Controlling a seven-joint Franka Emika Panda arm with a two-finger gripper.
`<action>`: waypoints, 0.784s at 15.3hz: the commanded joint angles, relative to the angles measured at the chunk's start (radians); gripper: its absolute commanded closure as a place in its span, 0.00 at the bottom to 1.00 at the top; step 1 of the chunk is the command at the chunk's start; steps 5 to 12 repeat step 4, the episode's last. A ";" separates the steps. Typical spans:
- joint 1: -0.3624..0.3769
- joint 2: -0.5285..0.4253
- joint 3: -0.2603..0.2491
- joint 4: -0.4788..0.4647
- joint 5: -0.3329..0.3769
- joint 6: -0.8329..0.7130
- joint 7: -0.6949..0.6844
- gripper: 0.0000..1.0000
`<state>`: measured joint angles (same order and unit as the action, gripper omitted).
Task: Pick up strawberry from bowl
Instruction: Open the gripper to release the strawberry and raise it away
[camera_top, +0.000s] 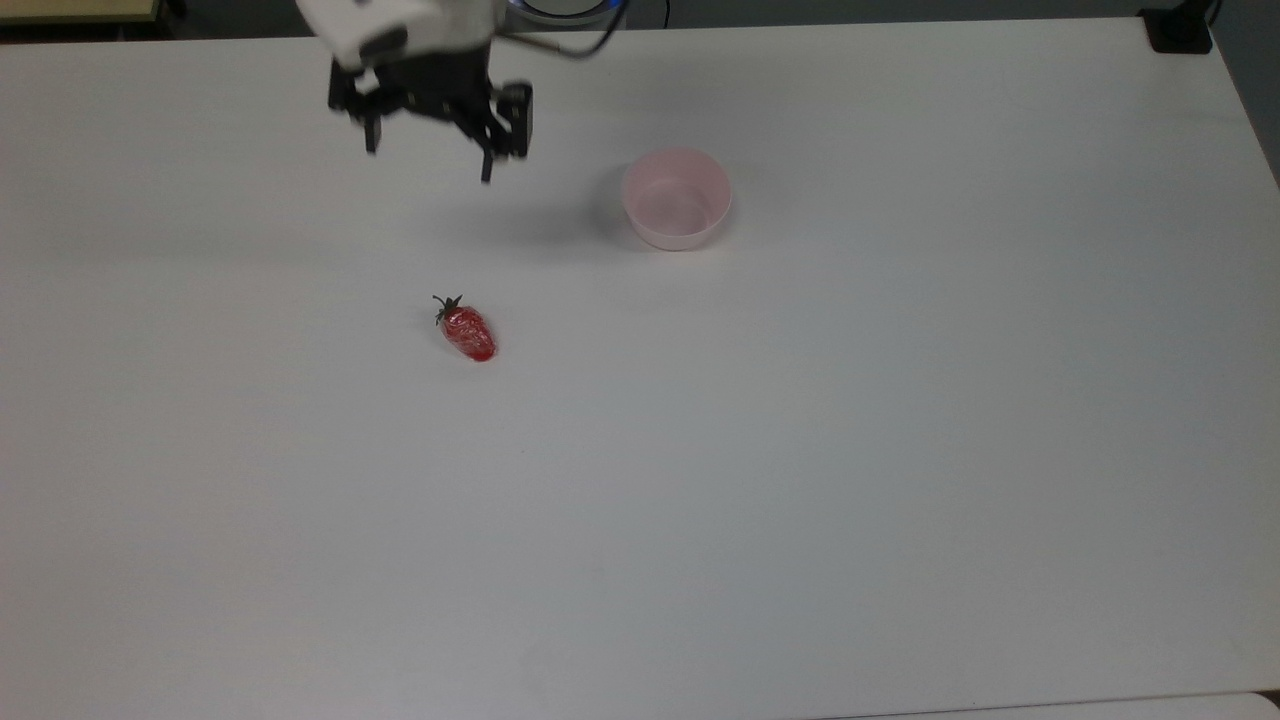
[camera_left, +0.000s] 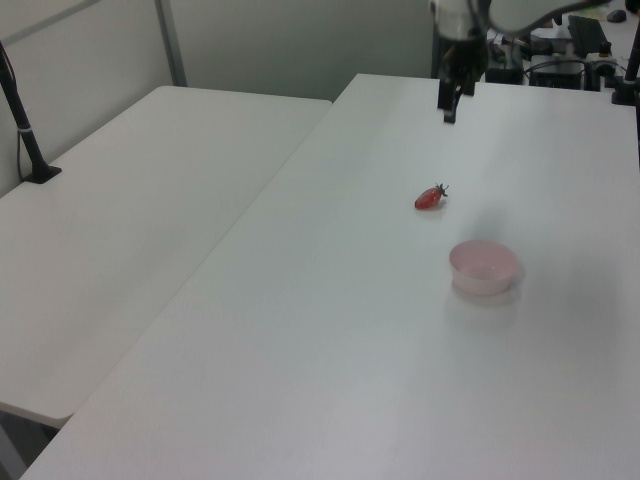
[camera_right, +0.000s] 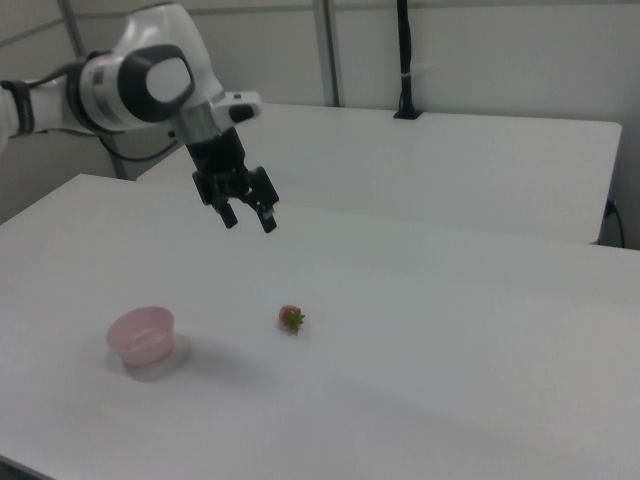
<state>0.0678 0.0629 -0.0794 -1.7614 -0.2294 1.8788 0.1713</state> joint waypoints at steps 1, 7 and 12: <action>-0.011 -0.052 -0.005 -0.040 0.048 -0.003 -0.022 0.00; -0.029 -0.069 -0.014 -0.038 0.108 -0.018 -0.081 0.00; -0.029 -0.069 -0.014 -0.038 0.108 -0.018 -0.081 0.00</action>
